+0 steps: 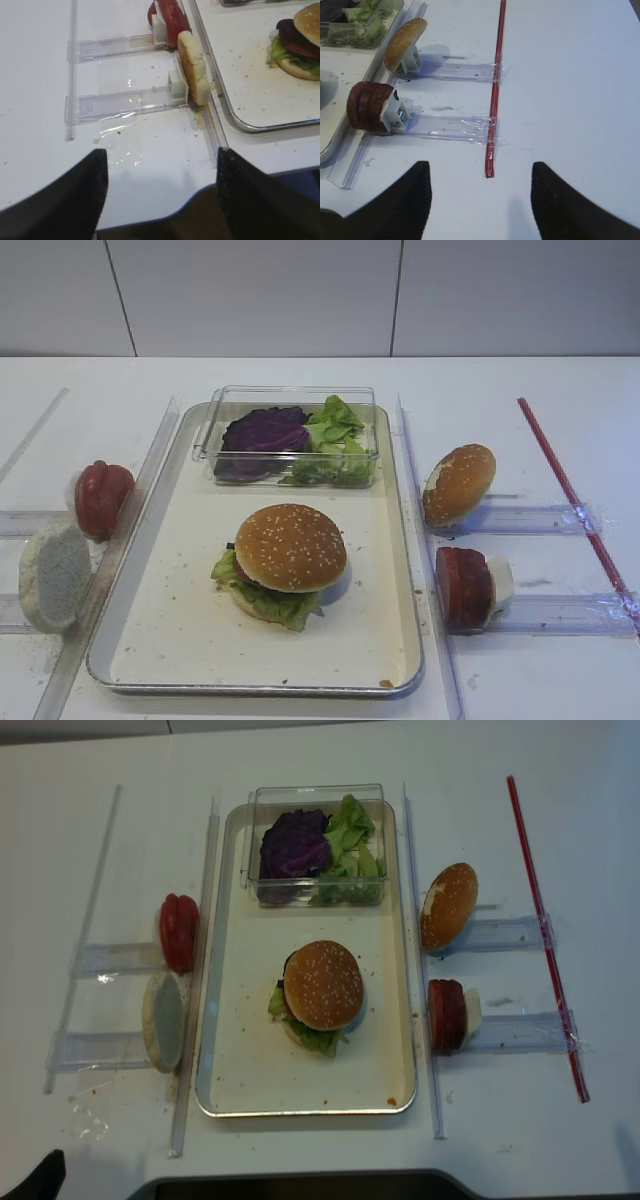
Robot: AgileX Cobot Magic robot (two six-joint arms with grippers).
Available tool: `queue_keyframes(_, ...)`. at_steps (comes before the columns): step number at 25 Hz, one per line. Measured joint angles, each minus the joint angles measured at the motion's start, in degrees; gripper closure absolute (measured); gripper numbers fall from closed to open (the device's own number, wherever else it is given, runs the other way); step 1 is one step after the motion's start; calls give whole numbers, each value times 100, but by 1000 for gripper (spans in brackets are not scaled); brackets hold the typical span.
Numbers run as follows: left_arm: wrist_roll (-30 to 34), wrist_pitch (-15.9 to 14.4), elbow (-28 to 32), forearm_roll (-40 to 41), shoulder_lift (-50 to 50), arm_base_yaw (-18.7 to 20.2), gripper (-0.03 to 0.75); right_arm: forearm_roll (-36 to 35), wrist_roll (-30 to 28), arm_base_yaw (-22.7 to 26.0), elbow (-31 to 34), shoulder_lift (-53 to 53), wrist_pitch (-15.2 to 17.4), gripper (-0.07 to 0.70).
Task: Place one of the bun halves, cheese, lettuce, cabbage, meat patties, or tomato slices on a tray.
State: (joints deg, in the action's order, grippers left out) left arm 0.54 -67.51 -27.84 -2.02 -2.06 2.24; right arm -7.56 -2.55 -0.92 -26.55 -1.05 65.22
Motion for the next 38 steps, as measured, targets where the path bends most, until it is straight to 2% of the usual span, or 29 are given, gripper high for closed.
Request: queue_keyframes(38, 0, 0, 0, 0, 0, 0, 287, 0, -10, 0, 0, 0, 0, 178)
